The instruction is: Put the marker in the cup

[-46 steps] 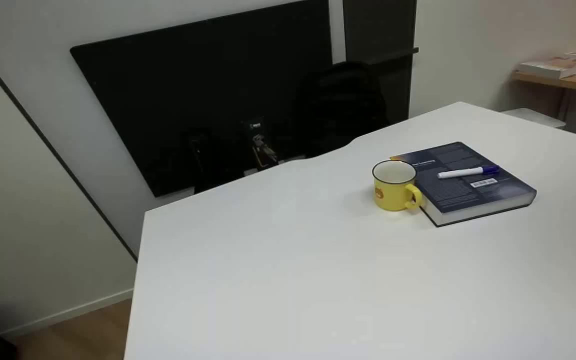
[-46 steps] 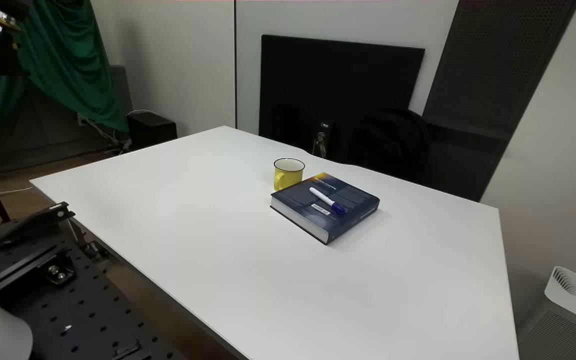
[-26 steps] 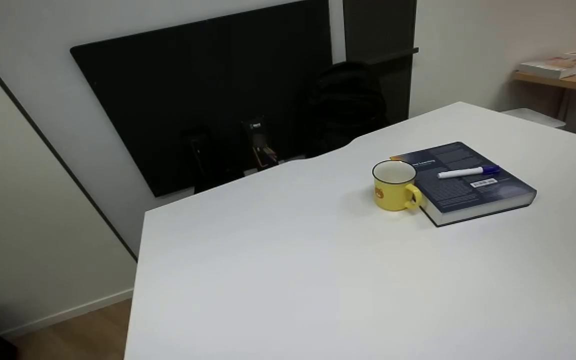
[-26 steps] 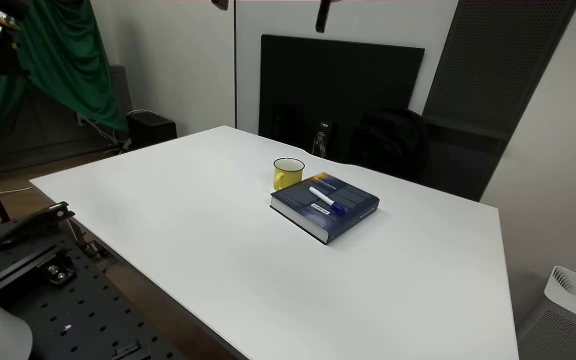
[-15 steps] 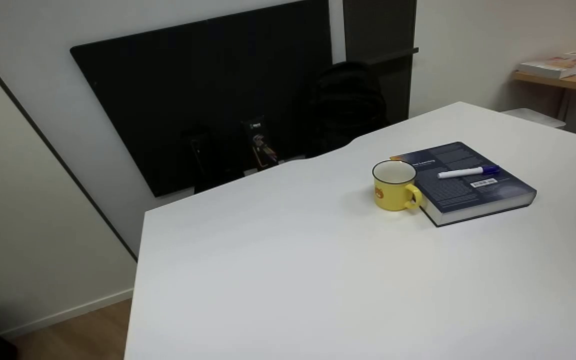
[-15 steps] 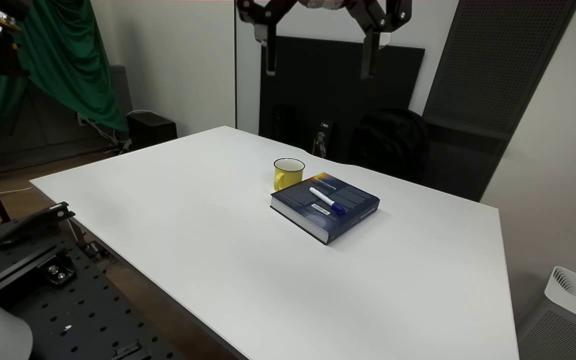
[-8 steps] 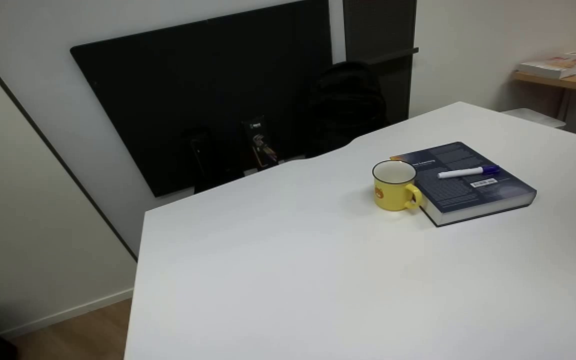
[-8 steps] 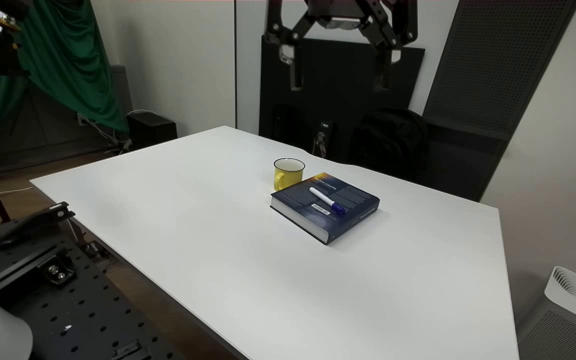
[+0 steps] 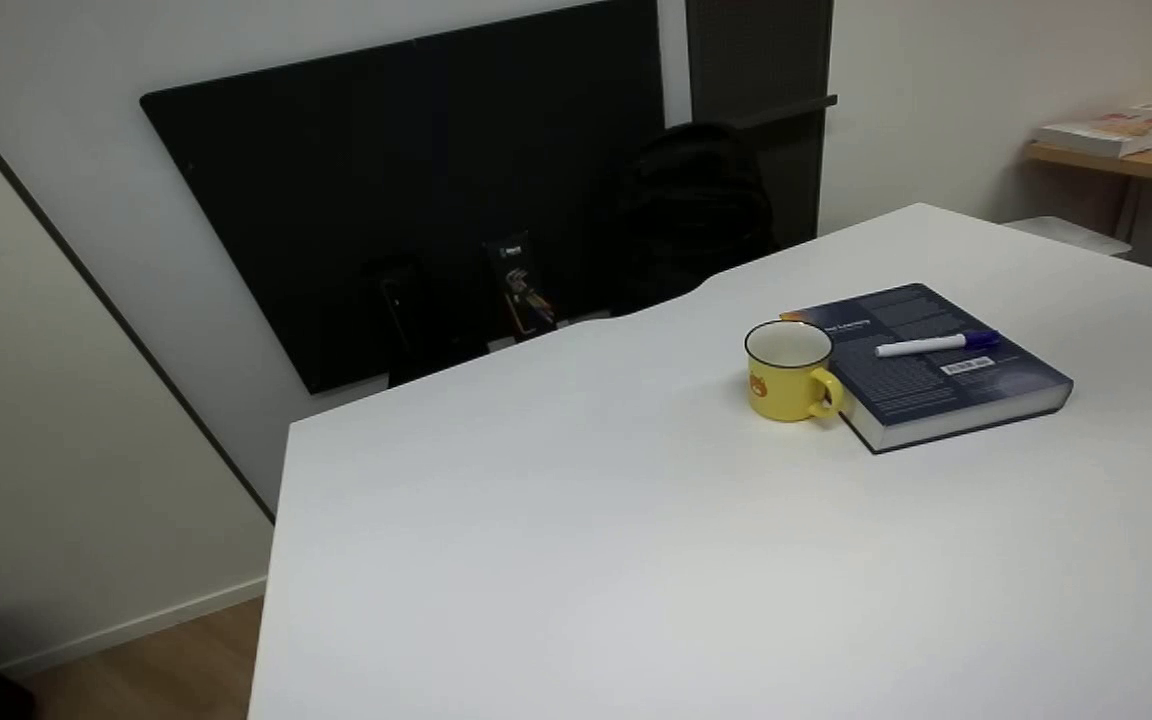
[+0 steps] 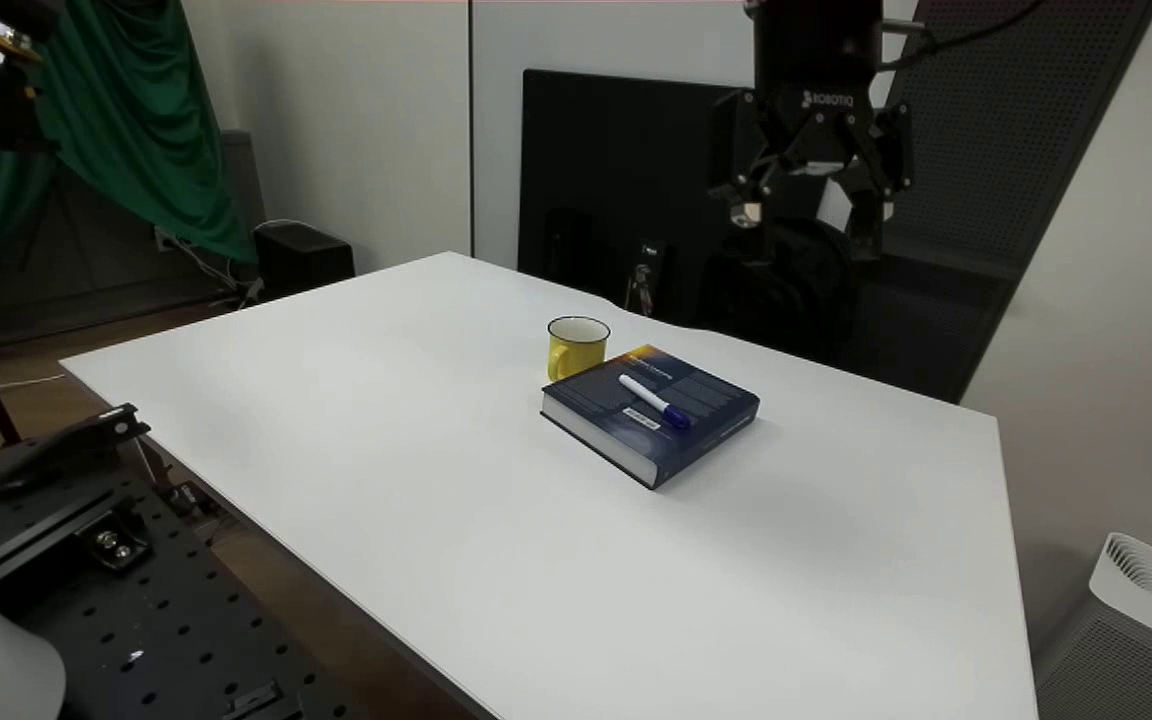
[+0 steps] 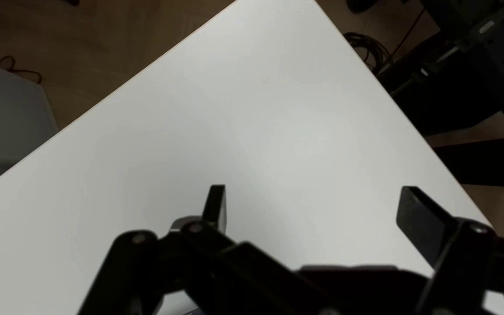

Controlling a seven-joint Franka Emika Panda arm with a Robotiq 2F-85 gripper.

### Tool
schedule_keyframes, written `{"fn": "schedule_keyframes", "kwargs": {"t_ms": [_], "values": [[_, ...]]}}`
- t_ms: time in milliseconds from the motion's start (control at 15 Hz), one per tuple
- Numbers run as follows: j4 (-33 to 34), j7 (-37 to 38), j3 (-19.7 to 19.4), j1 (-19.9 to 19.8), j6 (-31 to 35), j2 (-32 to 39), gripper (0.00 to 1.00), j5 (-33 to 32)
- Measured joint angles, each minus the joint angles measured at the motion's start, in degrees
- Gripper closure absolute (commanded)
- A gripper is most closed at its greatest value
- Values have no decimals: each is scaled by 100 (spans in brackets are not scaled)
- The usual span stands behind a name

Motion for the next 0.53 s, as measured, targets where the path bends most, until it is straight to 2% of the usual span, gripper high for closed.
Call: {"fn": "schedule_keyframes", "kwargs": {"t_ms": [533], "values": [[2472,-1661,827,-700,298,2287,0,1001]]}}
